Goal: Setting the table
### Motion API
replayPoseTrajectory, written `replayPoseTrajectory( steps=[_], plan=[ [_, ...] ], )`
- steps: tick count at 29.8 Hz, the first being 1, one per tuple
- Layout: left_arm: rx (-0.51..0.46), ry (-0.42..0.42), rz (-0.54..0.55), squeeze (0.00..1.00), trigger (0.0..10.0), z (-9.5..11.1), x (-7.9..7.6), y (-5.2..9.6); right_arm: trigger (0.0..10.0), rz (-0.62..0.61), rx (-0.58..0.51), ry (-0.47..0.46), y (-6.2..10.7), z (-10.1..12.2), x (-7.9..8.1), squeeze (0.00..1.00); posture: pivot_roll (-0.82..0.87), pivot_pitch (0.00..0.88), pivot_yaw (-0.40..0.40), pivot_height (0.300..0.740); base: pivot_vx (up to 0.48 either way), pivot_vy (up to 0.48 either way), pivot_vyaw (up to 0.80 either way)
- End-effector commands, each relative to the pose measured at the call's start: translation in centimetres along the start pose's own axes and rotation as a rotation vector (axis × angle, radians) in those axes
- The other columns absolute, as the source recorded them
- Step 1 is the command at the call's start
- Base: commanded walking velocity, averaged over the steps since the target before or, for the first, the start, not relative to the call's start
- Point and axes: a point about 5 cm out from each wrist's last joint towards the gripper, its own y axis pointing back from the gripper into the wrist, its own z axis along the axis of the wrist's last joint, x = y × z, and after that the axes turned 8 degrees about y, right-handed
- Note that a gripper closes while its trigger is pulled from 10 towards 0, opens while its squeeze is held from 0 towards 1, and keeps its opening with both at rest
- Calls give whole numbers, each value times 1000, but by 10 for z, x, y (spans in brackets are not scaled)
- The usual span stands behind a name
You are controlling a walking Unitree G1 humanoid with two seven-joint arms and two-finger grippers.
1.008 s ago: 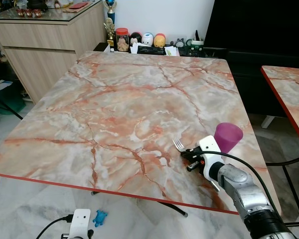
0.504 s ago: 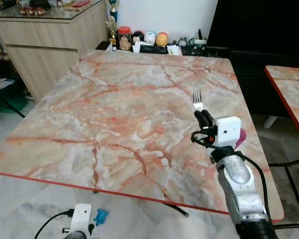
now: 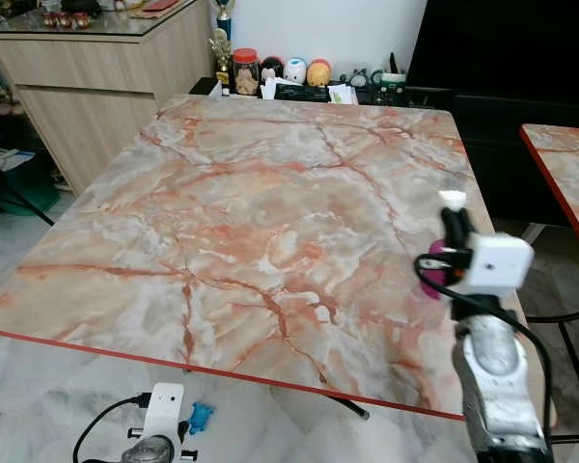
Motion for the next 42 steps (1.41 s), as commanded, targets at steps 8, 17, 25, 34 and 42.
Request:
replayPoseTrajectory(
  steps=[8, 17, 25, 34, 42],
  plan=[
    [45, -25, 16, 0, 10000, -20, 8, 4, 10000, -45, -50, 11, -2, 10, -8, 0, 14, 0, 25, 740, 0, 0, 0],
    [13, -10, 33, 0, 10000, -15, 8, 4, 10000, -23, -67, -16, -12, 17, -4, 0, 54, 0, -10, 740, 0, 0, 0],
    [25, 20, 69, 0, 10000, -31, 13, 8, 10000, 16, -62, -26, -20, 19, 1, 0, 72, 0, -43, 740, 0, -178, 0],
    [41, 29, 65, 0, 10000, -41, 8, 10, 10000, 13, -52, -69, -20, 22, -2, 0, 42, 0, -62, 740, 0, -295, -139],
    [15, 25, 31, 0, 10000, -32, -6, 7, 10000, 17, -48, -74, -17, 21, -3, 0, 41, 0, -61, 740, 0, -293, -382]
  ],
)
